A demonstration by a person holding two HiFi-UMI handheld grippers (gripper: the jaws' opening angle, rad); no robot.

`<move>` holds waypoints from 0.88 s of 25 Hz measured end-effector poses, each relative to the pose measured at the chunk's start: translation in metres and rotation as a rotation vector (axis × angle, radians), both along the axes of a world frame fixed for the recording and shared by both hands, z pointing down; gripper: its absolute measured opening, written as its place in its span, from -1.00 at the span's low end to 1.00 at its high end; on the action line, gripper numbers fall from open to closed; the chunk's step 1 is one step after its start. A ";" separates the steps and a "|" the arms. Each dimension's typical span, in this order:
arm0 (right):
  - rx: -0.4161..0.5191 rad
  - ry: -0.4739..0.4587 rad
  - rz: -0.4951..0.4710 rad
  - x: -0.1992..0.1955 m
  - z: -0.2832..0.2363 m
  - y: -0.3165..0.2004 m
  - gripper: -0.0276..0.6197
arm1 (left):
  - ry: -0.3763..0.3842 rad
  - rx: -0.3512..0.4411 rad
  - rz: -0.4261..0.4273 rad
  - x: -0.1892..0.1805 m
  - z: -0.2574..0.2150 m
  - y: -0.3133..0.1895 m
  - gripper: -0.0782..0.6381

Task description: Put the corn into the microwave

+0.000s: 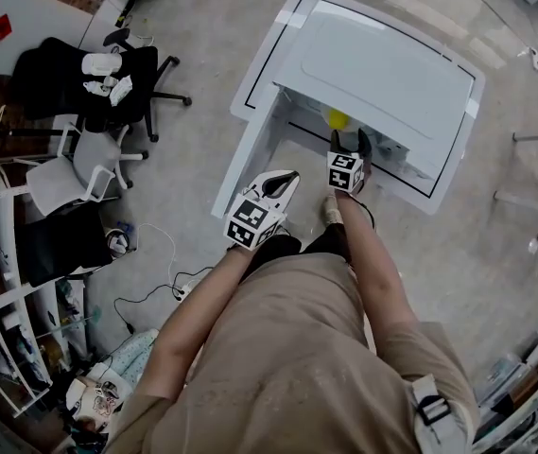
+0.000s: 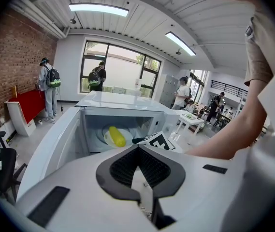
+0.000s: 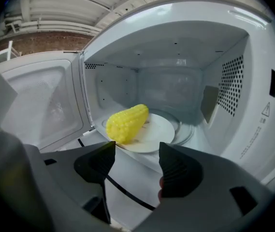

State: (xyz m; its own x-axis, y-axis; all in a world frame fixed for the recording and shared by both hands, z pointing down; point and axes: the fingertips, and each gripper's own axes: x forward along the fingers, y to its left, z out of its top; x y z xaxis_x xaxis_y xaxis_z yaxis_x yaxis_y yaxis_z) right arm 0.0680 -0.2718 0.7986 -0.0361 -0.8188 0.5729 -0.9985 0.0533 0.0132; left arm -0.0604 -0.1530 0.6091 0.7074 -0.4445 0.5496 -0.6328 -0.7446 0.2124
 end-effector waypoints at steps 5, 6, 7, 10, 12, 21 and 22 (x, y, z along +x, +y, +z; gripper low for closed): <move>-0.030 0.011 -0.008 0.007 0.008 -0.015 -0.09 | -0.003 0.001 -0.009 -0.003 0.000 -0.002 -0.77; -0.032 0.012 -0.009 0.008 0.008 -0.017 -0.09 | -0.002 0.003 -0.010 -0.003 -0.001 -0.003 -0.76; -0.033 0.015 -0.010 0.009 0.007 -0.020 -0.09 | -0.002 0.004 -0.012 -0.004 -0.001 -0.003 -0.76; -0.035 0.025 -0.010 0.011 0.004 -0.028 -0.09 | -0.002 0.004 -0.017 -0.007 -0.002 -0.004 -0.76; -0.041 0.029 -0.015 0.011 0.004 -0.031 -0.09 | -0.001 0.003 -0.017 -0.007 -0.002 -0.004 -0.76; -0.032 -0.051 -0.045 0.021 -0.011 -0.012 -0.09 | 0.031 0.019 -0.017 -0.003 -0.013 -0.009 -0.76; -0.020 -0.080 -0.059 0.022 -0.019 -0.006 -0.09 | 0.042 0.026 -0.020 -0.002 -0.018 -0.010 -0.77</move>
